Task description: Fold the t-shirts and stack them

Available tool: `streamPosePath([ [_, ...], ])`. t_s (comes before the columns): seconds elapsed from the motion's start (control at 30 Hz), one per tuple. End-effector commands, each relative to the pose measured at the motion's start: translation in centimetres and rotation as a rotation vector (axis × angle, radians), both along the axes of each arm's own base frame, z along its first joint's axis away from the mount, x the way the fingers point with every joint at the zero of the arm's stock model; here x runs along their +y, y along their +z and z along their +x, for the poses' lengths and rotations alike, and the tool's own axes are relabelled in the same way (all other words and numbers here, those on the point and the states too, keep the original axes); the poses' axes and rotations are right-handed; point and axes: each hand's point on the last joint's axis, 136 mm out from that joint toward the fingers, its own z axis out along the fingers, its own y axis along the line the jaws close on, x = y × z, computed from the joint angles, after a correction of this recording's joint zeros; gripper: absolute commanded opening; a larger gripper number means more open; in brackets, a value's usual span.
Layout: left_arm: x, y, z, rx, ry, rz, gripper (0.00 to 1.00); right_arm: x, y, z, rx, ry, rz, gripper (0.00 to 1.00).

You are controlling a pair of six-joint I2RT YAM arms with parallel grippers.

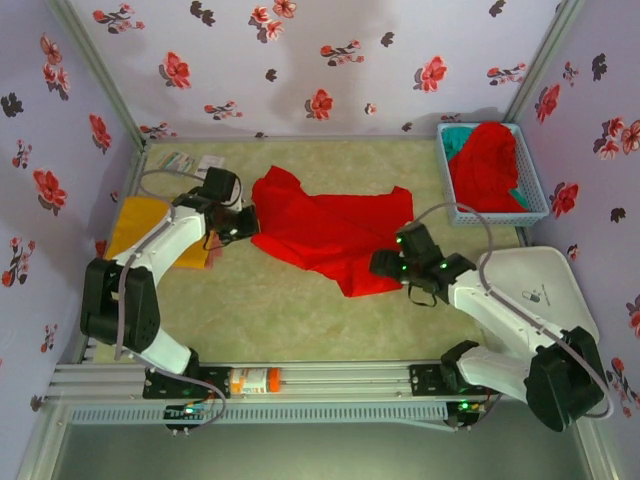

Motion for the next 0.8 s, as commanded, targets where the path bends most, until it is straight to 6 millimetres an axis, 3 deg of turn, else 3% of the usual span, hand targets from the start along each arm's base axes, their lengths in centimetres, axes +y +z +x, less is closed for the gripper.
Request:
streamPosePath([
  [0.0, -0.1, -0.7, -0.4, 0.038, -0.011, -0.016, 0.02, 1.0, -1.9, -1.0, 0.003, -0.015, -0.018, 0.76],
  [0.13, 0.2, -0.3, 0.0, 0.029, -0.007, -0.017, 0.02, 2.7, -3.9, -2.0, 0.032, -0.001, -0.045, 0.7],
  [0.27, 0.2, 0.1, 0.2, 0.031, -0.009, -0.016, 0.02, 4.9, -4.8, -1.8, 0.052, 0.007, -0.049, 0.66],
  [0.43, 0.4, -0.1, 0.0, 0.034, -0.005, -0.016, 0.02, 6.1, -6.3, -1.5, 0.093, 0.011, -0.148, 0.57],
  [0.53, 0.5, -0.4, -0.3, 0.038, -0.003, -0.016, 0.02, 5.9, -6.7, -1.4, 0.097, 0.003, -0.186, 0.5],
  [0.77, 1.9, 0.6, -0.6, 0.035, 0.01, -0.006, 0.02, 1.3, -5.2, -2.0, 0.073, -0.049, -0.33, 0.06],
])
